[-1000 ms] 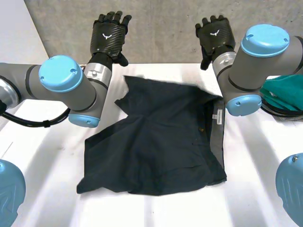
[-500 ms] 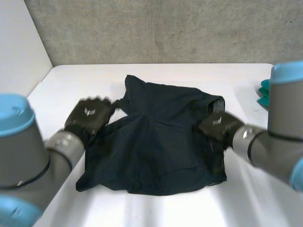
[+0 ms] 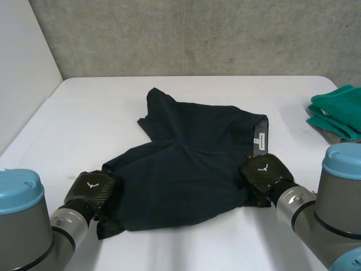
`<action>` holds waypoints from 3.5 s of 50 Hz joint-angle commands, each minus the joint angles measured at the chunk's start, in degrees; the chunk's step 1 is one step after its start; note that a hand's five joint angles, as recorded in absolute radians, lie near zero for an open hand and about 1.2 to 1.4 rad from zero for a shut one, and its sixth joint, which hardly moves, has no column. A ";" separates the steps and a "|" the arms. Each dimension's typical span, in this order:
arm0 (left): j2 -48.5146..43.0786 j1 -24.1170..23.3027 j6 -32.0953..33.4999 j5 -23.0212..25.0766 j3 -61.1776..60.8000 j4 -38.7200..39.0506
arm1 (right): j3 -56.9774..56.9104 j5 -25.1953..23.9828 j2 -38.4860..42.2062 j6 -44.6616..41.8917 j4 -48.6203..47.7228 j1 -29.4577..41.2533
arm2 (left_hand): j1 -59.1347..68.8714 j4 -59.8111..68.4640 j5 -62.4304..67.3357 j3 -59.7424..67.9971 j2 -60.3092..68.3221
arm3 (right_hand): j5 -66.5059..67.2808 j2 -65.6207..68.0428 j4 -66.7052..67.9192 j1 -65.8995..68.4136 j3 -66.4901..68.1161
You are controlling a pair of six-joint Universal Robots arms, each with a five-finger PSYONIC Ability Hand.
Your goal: Fold the laundry.
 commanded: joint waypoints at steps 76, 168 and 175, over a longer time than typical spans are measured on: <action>14.03 -5.56 8.45 3.26 10.91 -10.38 | -14.92 2.19 -16.70 -12.27 35.15 -2.08 | 53.65 53.49 53.36 53.67 53.73 | 14.35 12.76 11.87 24.77 13.01; -18.07 -7.31 3.17 9.41 32.63 16.08 | -16.86 5.36 8.83 6.74 3.41 -12.01 | -16.35 -16.51 -16.64 -16.33 -16.27 | 14.35 12.76 11.87 24.77 13.01; -13.94 -6.00 3.08 9.59 30.52 15.20 | -12.98 5.18 1.60 -12.83 5.61 -20.71 | -16.35 -16.51 -16.64 -16.33 -16.27 | 14.35 12.76 11.87 24.77 13.01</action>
